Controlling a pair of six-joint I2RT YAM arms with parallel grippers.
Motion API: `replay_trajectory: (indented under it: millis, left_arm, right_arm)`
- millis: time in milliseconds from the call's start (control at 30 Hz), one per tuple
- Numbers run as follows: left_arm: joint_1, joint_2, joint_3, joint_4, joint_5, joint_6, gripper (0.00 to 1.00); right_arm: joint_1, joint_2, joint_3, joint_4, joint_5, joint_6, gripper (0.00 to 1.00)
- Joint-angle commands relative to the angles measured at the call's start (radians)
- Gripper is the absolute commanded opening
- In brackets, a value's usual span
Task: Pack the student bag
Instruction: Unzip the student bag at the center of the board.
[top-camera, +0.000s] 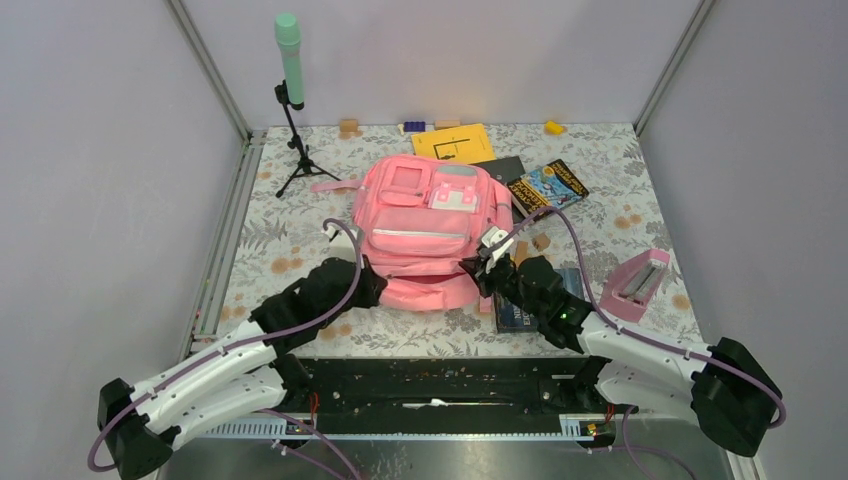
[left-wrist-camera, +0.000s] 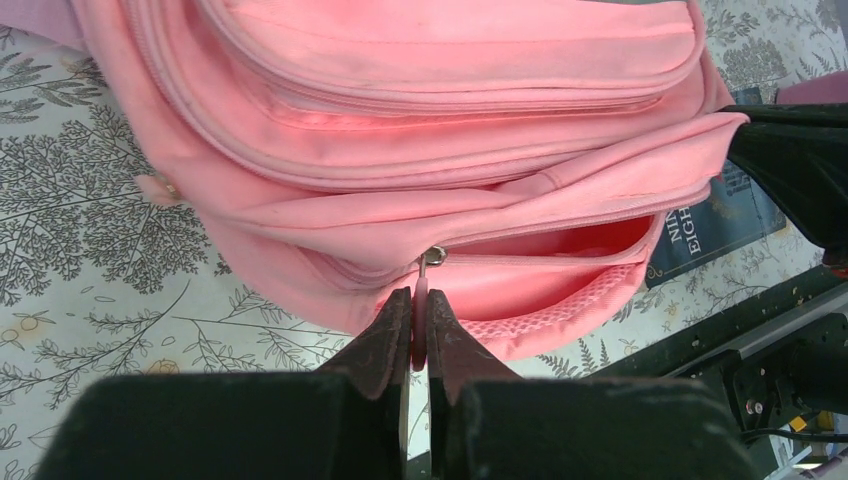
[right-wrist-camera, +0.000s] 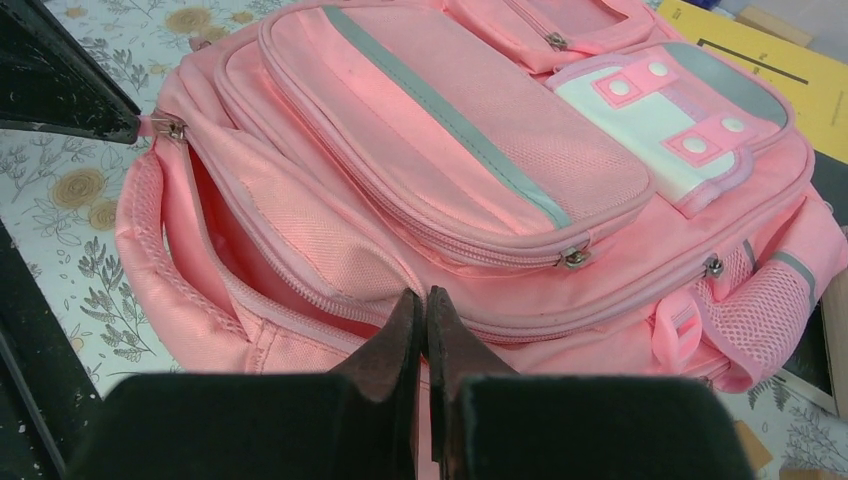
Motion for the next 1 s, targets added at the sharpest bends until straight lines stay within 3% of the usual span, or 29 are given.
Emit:
replay_trajectory:
  millis: [0, 600, 967]
  left_arm:
    - [0.051, -0.032, -0.020, 0.012, -0.052, 0.029, 0.00]
    - [0.142, -0.058, -0.072, 0.068, -0.064, 0.043, 0.00]
    - [0.285, -0.019, -0.138, 0.206, -0.037, 0.096, 0.00]
  right_arm:
    - [-0.050, -0.063, 0.049, 0.007, 0.099, 0.036, 0.00]
    - [-0.137, -0.157, 0.105, -0.097, 0.063, 0.162, 0.00]
    - [-0.164, -0.192, 0.145, -0.162, 0.023, 0.214, 0.00]
